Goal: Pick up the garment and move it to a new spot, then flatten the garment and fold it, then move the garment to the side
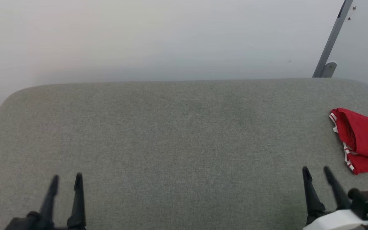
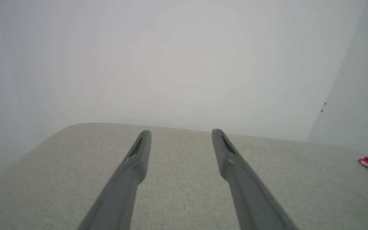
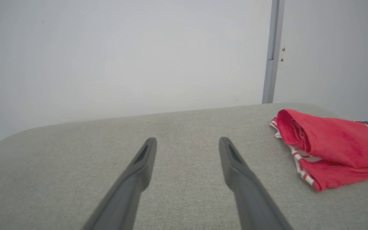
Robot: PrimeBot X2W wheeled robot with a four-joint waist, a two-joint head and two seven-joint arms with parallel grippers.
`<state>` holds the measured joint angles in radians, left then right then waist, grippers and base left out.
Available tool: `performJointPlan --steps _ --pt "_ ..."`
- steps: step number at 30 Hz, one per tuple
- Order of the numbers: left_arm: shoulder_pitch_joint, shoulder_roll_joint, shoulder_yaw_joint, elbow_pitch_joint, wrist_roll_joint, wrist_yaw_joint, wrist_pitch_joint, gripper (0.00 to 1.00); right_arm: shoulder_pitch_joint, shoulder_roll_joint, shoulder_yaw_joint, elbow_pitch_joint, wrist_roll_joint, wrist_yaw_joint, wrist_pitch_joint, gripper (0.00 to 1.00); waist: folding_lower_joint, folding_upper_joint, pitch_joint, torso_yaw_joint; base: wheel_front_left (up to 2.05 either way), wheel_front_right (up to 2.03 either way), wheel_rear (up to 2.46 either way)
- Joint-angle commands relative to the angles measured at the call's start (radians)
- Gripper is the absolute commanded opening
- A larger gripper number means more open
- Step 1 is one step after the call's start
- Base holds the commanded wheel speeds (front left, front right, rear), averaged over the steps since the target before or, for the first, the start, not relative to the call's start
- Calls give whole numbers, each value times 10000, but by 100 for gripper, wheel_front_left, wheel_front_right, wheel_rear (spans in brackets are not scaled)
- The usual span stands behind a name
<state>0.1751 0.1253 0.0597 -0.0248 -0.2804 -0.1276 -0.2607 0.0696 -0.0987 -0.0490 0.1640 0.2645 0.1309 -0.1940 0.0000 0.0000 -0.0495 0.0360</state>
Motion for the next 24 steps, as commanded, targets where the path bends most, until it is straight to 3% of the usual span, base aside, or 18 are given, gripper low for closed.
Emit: performJointPlan --steps 1,24 --pt "43 -33 -24 98 -26 0 18 0 32 15 12 92 19 0 11 0 0 0 1 0 0 0 0" --pt "-717 -140 -18 888 -3736 -7 921 0 -449 149 -176 340 3646 0 849 0 0 0 89 -61 0 0 0"
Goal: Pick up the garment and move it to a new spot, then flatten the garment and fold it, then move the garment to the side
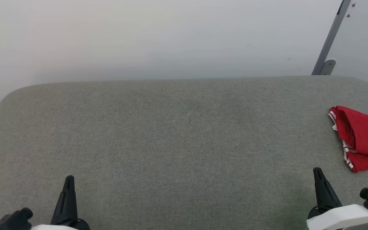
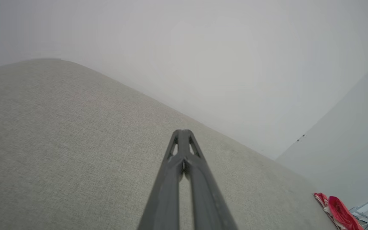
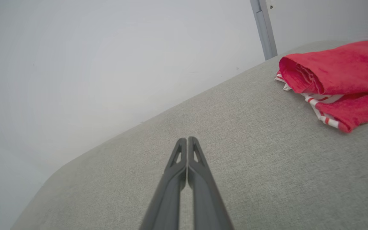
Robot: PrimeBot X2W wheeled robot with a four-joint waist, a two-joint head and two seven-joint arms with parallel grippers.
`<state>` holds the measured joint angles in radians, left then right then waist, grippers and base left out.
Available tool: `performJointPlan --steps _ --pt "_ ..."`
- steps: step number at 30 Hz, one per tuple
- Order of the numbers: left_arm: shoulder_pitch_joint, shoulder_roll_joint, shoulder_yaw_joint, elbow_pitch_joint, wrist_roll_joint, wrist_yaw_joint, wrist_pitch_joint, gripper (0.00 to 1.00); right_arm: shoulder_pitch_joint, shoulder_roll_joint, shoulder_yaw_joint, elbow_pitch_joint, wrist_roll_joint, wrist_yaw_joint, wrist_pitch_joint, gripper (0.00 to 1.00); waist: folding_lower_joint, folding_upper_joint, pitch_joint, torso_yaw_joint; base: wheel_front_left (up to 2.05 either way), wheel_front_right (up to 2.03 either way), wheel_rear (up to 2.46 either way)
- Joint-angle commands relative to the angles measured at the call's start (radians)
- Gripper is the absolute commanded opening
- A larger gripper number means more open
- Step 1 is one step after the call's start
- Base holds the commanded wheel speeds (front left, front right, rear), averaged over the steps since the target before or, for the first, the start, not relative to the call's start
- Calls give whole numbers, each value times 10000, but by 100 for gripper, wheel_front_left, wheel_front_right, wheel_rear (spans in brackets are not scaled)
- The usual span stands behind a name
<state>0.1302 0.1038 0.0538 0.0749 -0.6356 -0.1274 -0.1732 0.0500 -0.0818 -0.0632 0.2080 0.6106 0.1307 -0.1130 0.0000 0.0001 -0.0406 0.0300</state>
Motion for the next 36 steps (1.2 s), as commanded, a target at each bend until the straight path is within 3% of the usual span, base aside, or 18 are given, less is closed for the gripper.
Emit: performJointPlan --steps 1,36 --pt "-303 70 43 -78 -342 -9 84 0 -276 -15 -40 -92 335 2 74 0 0 -1 4 -3 0 0 0" --pt "-1274 -109 175 703 -4724 -27 1242 0 -915 134 -255 98 4711 1 1079 0 0 -1 152 -104 0 0 0"
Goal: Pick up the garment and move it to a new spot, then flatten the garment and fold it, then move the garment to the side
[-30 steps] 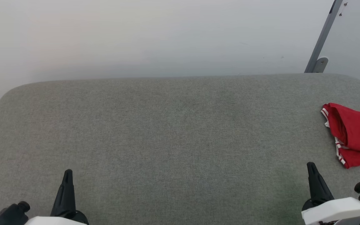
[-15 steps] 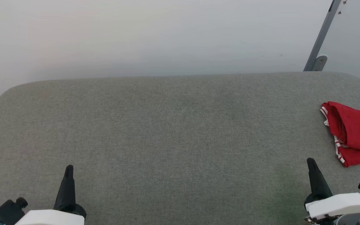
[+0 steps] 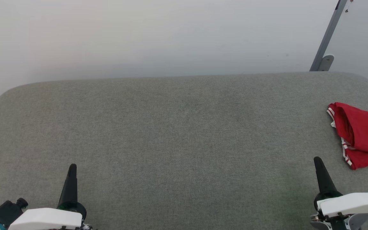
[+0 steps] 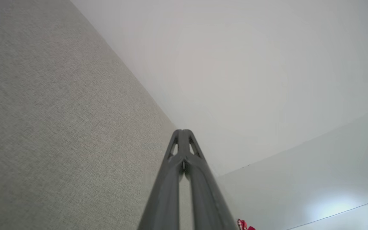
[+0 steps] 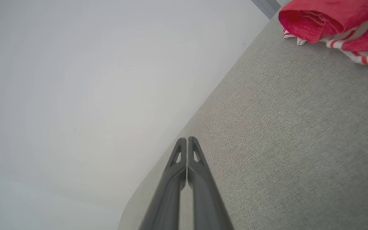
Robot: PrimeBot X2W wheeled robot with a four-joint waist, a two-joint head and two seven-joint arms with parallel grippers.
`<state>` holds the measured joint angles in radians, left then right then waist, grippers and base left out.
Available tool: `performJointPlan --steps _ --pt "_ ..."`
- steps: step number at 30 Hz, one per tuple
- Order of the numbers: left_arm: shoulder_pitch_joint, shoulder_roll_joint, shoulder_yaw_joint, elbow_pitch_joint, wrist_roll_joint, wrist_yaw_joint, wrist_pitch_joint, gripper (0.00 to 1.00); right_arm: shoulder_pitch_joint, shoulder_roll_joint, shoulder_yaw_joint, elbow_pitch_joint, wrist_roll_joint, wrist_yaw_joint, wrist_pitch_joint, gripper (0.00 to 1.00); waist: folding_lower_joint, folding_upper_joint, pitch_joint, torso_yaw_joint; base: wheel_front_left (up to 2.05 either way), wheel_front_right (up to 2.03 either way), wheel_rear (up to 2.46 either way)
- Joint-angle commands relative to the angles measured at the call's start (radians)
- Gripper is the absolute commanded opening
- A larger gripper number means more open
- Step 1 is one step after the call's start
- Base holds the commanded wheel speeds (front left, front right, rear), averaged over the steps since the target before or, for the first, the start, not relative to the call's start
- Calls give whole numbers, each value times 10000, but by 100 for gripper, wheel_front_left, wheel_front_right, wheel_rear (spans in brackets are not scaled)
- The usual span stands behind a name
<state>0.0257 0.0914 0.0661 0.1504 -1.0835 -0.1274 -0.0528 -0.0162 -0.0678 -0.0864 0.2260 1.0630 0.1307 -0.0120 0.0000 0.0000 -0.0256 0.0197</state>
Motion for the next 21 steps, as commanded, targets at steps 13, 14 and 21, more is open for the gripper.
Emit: performJointPlan --steps 13,14,21 --pt "-535 -53 114 184 -1510 -34 397 0 -435 42 -90 -18 1464 1 364 0 0 0 56 -38 0 0 0" --pt "-550 -58 119 200 -1573 -34 428 0 -446 46 -95 -13 1555 1 389 0 0 0 61 -41 0 0 0" --pt "-684 -89 150 319 -2185 -36 608 0 -521 71 -125 21 2175 1 524 0 0 0 90 -61 0 0 0"
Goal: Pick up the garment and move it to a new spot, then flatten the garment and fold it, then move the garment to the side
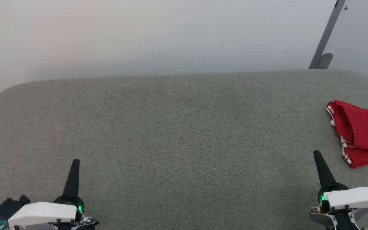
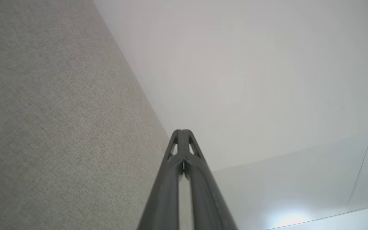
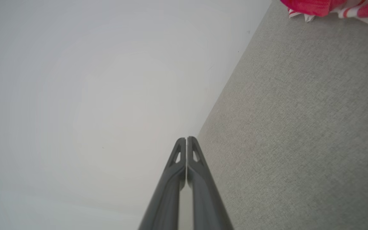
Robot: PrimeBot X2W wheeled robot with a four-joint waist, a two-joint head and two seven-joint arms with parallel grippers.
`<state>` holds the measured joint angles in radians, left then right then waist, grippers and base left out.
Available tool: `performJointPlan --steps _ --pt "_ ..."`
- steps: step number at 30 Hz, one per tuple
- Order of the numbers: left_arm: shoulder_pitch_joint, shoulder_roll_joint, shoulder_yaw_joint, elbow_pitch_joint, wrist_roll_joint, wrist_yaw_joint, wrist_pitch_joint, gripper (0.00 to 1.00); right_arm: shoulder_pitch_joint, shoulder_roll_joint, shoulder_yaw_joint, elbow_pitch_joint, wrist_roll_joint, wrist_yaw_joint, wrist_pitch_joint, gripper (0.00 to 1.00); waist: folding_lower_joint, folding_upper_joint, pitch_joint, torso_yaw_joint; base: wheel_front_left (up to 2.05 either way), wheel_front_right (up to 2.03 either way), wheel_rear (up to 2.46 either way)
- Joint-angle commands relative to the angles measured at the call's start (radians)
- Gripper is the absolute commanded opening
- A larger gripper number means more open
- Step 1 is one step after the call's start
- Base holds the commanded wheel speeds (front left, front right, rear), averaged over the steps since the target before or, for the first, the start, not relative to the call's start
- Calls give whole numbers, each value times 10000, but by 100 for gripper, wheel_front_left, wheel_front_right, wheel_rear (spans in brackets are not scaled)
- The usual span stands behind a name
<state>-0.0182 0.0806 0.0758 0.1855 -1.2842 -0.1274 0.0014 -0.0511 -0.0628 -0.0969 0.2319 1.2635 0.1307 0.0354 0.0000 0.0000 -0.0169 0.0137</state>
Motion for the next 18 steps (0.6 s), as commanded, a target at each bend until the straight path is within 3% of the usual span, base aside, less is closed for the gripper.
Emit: performJointPlan --steps 1,18 --pt "-269 14 56 -16 -254 -38 80 0 -188 23 -25 -35 255 1 73 0 0 0 7 -4 0 0 0" --pt "-533 -61 130 230 -1504 -44 456 0 -363 73 -90 34 1539 2 368 0 0 0 74 -50 0 0 0"
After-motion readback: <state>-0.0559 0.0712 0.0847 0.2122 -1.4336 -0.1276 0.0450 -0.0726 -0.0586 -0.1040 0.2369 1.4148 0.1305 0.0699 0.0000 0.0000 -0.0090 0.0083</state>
